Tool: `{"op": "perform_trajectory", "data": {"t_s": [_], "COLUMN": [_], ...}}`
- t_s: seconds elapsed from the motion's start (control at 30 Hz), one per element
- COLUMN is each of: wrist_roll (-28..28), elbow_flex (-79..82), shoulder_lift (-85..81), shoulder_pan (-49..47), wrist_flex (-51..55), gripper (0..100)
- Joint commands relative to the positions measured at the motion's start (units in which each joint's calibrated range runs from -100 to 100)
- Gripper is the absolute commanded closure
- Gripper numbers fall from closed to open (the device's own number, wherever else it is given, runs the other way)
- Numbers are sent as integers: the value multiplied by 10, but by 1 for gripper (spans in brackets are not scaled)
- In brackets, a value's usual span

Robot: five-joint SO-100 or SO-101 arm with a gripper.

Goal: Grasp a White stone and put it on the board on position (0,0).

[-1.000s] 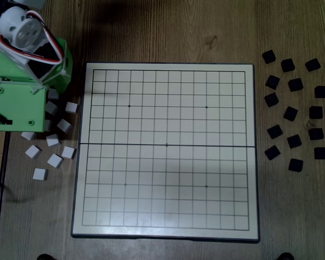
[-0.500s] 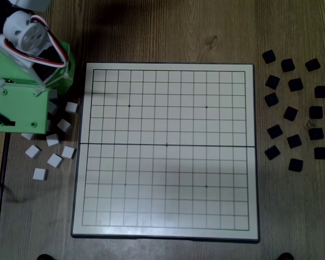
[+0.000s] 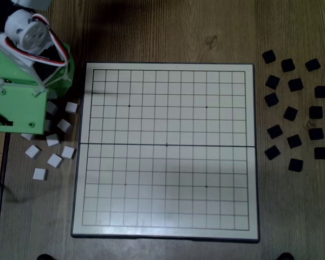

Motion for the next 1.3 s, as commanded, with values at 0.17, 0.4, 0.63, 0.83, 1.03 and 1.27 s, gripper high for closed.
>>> {"op": "perform_trajectory", "data": {"t_s": [0.17,0.4,0.63,0.83,1.03,1.27], "wrist_roll": [4,14,7,-34,-108,-160], "elbow_flex": [2,-4,-114,-181,-281,-315], "shoulder_lift": [-18,-43,-104,-160,-210,-245], "shoulder_pan": [-5,-3,-21,-62,-146,-257], "wrist_flex": [-6,6,162,255,372,410], "gripper": [94,94,94,94,94,94]}}
